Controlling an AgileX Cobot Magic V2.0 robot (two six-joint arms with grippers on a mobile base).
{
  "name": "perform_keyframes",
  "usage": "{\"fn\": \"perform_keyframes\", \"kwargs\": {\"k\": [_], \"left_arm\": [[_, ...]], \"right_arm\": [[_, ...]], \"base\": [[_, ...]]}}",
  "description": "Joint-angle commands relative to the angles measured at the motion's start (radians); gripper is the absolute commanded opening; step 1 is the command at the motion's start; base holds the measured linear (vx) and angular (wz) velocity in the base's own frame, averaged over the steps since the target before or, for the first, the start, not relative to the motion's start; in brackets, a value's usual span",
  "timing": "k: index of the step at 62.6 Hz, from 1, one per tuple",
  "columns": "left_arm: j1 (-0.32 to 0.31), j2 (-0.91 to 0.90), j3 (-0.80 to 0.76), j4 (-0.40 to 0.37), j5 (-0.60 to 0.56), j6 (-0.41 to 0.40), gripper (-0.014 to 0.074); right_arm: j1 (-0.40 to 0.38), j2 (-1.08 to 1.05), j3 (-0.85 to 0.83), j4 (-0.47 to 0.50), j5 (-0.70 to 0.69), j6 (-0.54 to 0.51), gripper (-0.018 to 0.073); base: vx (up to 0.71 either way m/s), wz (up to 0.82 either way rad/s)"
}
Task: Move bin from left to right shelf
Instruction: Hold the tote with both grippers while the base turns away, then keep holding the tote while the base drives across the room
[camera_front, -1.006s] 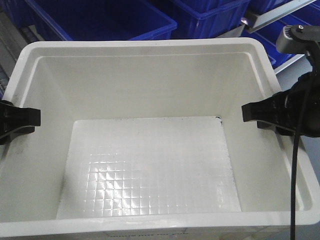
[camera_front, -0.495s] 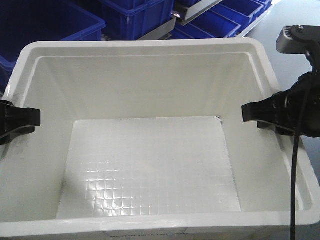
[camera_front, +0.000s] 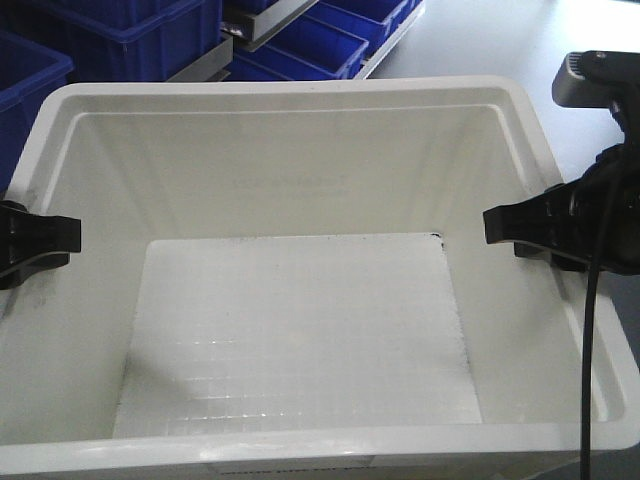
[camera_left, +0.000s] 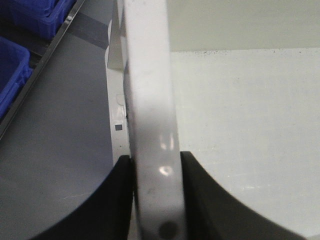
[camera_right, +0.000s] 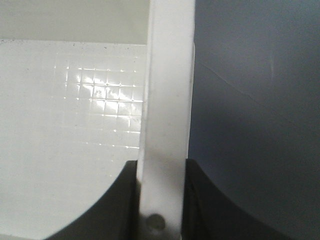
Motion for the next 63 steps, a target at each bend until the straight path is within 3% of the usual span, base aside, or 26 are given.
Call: {"fn": "perform_keyframes", "kwargs": {"k": [1,63], "left_arm": [[0.003,-0.03,-0.033,0.057,-0.072,0.032,0.0031],[0.003,-0.03,-0.033,0.057,-0.072,0.032,0.0031]], "right_arm": [[-0.014,-0.035,-0.039,-0.13,-0.072,-0.007,0.0074],[-0.014,-0.035,-0.039,-0.13,-0.072,-0.007,0.0074]], "base": [[0.05,-0.44],[0.09,-0.42]]}}
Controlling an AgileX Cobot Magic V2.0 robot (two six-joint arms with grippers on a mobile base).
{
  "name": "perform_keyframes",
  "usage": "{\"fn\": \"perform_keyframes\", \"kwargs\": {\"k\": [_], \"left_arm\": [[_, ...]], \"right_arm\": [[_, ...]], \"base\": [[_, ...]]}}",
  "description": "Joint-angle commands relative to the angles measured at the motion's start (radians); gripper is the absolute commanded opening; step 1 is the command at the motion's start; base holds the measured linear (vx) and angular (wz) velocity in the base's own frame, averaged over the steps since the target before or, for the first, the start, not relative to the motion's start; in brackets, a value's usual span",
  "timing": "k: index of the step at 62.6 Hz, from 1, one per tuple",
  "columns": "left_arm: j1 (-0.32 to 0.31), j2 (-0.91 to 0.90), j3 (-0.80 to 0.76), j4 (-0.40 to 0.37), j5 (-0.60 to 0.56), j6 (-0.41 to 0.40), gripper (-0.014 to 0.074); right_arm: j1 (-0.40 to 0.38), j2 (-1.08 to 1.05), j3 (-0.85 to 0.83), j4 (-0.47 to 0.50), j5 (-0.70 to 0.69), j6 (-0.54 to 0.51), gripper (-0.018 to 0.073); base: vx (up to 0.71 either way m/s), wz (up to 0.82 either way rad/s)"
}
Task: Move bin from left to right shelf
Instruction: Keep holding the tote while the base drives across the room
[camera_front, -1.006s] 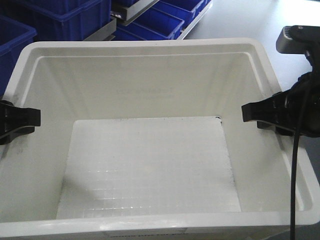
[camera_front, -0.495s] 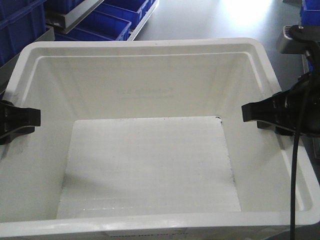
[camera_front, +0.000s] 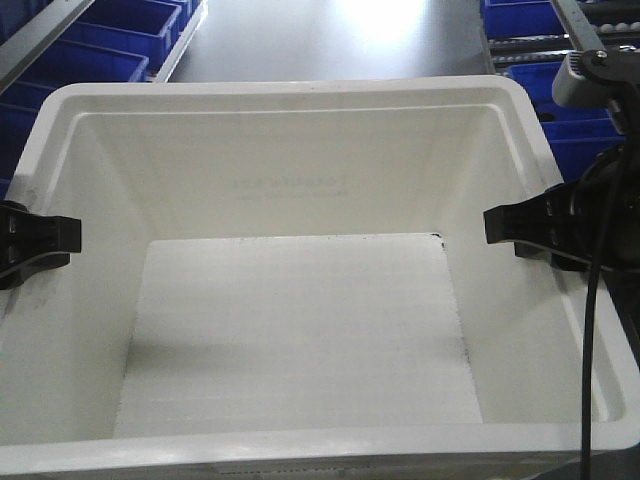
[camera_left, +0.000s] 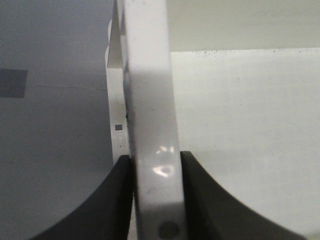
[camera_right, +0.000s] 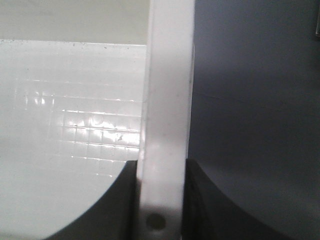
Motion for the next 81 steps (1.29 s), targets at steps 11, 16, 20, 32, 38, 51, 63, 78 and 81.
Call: {"fn": "perform_keyframes", "kwargs": {"k": [11,16,20,32,38,51,63,78,81], "left_arm": [[0.003,-0.03,-0.033,0.057,-0.072,0.031,0.0031],[0.003,-0.03,-0.033,0.057,-0.072,0.031,0.0031],[0.003,-0.03,-0.033,0.057,-0.072,0.031,0.0031],[0.003,-0.03,-0.033,0.057,-0.072,0.031,0.0031],[0.003,-0.03,-0.033,0.057,-0.072,0.031,0.0031],[0.003,-0.03,-0.033,0.057,-0.072,0.031,0.0031],[0.003,-0.03,-0.033,0.057,-0.072,0.031,0.0031],[0.003,-0.03,-0.033,0.057,-0.072,0.031,0.0031],[0.003,-0.03,-0.033,0.057,-0.072,0.031,0.0031]], "right_arm": [[-0.014,-0.035,-0.039,-0.13,-0.072,-0.007,0.0074],[-0.014,-0.035,-0.039,-0.129,-0.072,-0.007,0.0074],[-0.014,-0.035,-0.039,-0.129,-0.072,-0.007,0.0074],[-0.014,-0.035,-0.039,-0.129,-0.072,-0.007,0.0074],[-0.014,-0.035,-0.039,-0.129,-0.072,-0.007,0.0074],[-0.014,-0.035,-0.039,-0.129,-0.072,-0.007,0.0074],[-0.014,-0.035,-0.039,-0.129,-0.072,-0.007,0.0074],[-0.014,-0.035,-0.039,-0.129,-0.072,-0.007,0.0074],[-0.014,-0.035,-0.039,-0.129,-0.072,-0.007,0.0074]], "base": [[0.13,-0.39],[0.15,-0.33],[0.15,-0.29],[0.17,-0.2],[0.19,-0.11],[0.22,-0.03],[0.25,0.05],[0.28,0.09],[0.3,0.11]]}}
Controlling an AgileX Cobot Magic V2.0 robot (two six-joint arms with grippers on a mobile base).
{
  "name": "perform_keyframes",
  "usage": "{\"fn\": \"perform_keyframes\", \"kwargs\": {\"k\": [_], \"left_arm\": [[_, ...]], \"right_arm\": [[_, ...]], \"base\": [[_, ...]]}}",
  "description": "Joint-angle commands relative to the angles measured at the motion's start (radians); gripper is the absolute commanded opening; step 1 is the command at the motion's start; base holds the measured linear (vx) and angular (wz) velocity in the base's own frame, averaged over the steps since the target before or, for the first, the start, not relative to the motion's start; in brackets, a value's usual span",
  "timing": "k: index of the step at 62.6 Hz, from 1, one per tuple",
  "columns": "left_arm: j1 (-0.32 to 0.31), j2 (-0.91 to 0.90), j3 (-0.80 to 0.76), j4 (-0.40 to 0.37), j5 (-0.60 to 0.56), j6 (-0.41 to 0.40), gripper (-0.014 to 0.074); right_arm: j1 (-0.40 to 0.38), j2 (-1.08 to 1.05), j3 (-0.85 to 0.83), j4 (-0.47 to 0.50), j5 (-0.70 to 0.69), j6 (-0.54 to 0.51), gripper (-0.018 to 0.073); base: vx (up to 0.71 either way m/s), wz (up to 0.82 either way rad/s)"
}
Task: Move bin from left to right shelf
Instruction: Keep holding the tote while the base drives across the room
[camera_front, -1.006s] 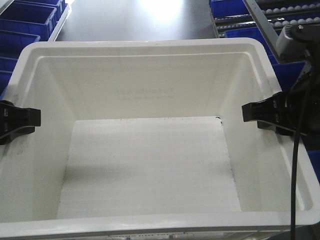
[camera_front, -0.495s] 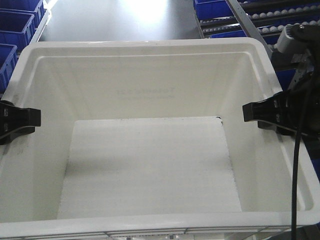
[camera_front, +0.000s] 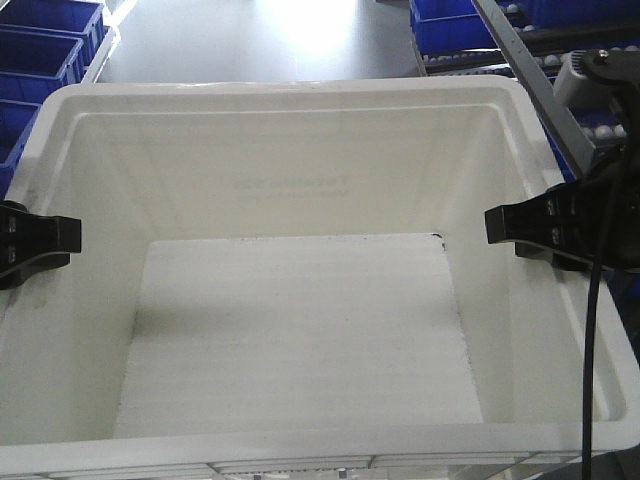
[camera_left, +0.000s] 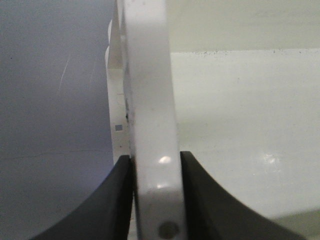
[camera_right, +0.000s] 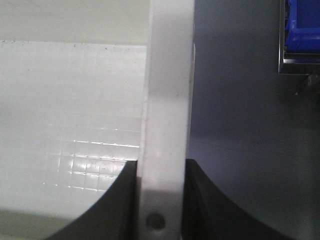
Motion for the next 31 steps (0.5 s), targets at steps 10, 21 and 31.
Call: {"fn": "perform_keyframes", "kwargs": {"k": [10,21,31], "left_arm": [[0.003,-0.03,-0.033,0.058,-0.072,0.031,0.0031],[0.003,-0.03,-0.033,0.058,-0.072,0.031,0.0031],[0.003,-0.03,-0.033,0.058,-0.072,0.031,0.0031]], "right_arm": [[-0.014,-0.033,-0.039,-0.129,-0.073,-0.007,0.0074],[-0.014,-0.033,-0.039,-0.129,-0.073,-0.007,0.0074],[-0.014,-0.033,-0.039,-0.129,-0.073,-0.007,0.0074]], "base": [[0.31,0.1],[0.33,0.08],[0.35,0.03]]}}
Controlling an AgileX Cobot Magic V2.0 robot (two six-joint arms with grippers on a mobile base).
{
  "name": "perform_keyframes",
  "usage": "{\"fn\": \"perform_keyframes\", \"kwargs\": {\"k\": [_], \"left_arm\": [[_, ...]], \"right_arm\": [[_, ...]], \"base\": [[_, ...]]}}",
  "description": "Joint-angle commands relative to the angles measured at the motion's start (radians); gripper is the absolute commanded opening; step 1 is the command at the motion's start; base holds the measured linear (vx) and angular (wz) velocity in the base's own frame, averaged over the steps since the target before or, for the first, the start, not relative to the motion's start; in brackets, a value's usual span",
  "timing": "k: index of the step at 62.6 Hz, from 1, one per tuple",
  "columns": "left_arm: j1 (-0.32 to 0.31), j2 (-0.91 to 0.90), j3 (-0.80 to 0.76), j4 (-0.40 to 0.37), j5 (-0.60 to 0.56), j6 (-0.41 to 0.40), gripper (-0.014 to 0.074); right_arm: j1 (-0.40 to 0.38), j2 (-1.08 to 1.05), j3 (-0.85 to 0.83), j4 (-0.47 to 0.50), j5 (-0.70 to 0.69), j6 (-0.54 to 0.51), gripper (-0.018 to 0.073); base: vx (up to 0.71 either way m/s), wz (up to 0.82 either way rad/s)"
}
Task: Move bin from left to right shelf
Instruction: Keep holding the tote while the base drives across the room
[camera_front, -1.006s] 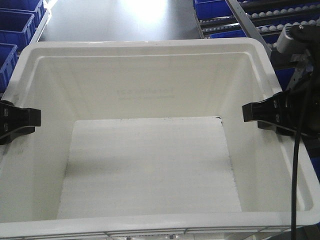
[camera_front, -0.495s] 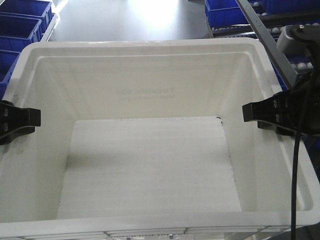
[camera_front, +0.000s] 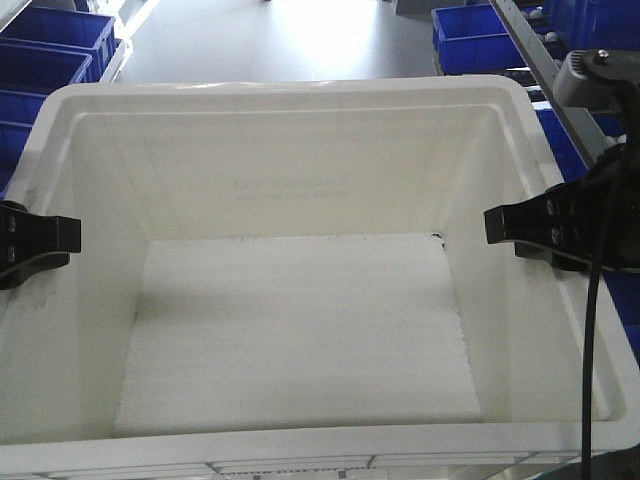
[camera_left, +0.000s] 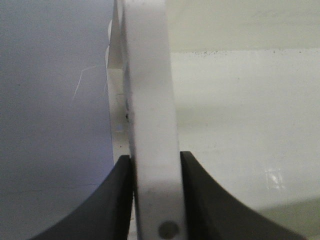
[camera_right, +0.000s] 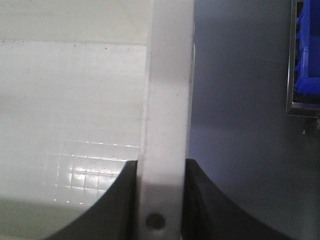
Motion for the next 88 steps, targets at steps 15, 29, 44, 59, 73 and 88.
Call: {"fn": "perform_keyframes", "kwargs": {"k": [15,29,44,59,73,88], "left_arm": [[0.003,-0.03,-0.033,0.058,-0.072,0.031,0.0031],[0.003,-0.03,-0.033,0.058,-0.072,0.031,0.0031],[0.003,-0.03,-0.033,0.058,-0.072,0.031,0.0031],[0.003,-0.03,-0.033,0.058,-0.072,0.031,0.0031],[0.003,-0.03,-0.033,0.058,-0.072,0.031,0.0031],[0.003,-0.03,-0.033,0.058,-0.072,0.031,0.0031]], "right_arm": [[-0.014,-0.033,-0.039,-0.129,-0.073,-0.007,0.0074],[-0.014,-0.033,-0.039,-0.129,-0.073,-0.007,0.0074],[-0.014,-0.033,-0.039,-0.129,-0.073,-0.007,0.0074],[-0.014,-0.033,-0.039,-0.129,-0.073,-0.007,0.0074],[-0.014,-0.033,-0.039,-0.129,-0.073,-0.007,0.0074],[-0.014,-0.033,-0.039,-0.129,-0.073,-0.007,0.0074]], "base": [[0.36,-0.04],[0.36,-0.05],[0.37,-0.01],[0.38,0.05],[0.37,0.11],[0.38,0.11]]}}
